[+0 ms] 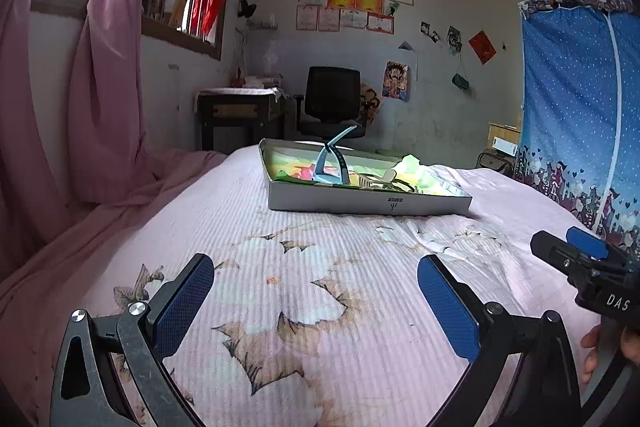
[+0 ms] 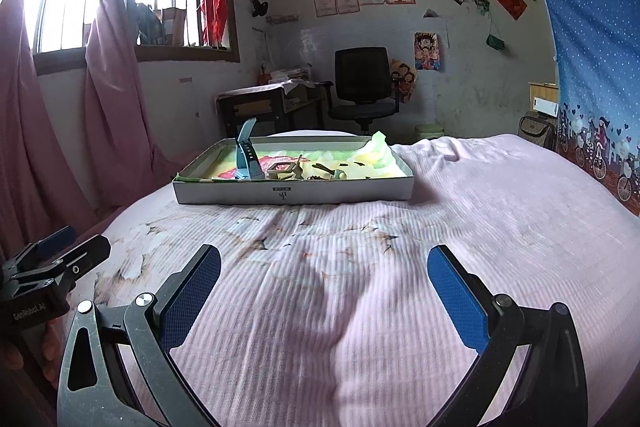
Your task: Organize jewelry
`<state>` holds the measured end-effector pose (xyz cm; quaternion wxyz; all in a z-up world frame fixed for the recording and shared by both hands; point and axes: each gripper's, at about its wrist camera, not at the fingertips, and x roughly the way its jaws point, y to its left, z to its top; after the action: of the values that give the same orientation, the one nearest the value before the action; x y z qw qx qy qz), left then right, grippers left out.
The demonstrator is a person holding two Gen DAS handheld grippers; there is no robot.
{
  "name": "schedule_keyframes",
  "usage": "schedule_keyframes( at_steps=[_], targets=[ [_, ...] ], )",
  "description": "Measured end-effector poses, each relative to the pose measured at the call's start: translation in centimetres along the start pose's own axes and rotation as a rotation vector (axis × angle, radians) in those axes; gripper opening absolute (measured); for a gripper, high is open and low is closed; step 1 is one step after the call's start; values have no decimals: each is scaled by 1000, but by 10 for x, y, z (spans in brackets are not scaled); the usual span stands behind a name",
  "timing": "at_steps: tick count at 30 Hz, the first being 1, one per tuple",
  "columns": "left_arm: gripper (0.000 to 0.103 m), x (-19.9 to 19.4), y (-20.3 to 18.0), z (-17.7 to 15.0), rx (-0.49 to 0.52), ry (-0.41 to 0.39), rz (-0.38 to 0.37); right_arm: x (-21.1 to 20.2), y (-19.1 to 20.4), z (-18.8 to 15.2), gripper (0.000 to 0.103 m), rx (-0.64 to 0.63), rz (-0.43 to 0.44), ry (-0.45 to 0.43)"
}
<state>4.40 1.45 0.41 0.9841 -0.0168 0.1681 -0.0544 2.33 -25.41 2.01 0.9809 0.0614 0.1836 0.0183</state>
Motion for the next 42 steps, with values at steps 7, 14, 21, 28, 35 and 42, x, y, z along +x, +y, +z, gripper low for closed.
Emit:
schedule_keyframes(
  at_steps=[7, 14, 21, 28, 35, 42],
  targets=[
    [102, -1, -8, -3, 24, -18, 1, 3, -3, 0, 102, 12, -5, -3],
    [102, -3, -8, -2, 18, -27, -3, 4, -4, 0, 102, 16, -10, -9],
    [102, -3, -9, -1, 15, -32, -3, 5, -5, 0, 102, 17, -18, 0],
    [102, -4, -9, -1, 20, -34, -2, 6, -5, 0, 102, 16, -16, 4],
    [102, -6, -13, 1, 35, -39, -6, 6, -5, -1, 102, 19, -17, 2],
    [102, -7, -14, 0, 35, -38, -6, 6, -6, -1, 102, 19, -15, 2]
  ],
)
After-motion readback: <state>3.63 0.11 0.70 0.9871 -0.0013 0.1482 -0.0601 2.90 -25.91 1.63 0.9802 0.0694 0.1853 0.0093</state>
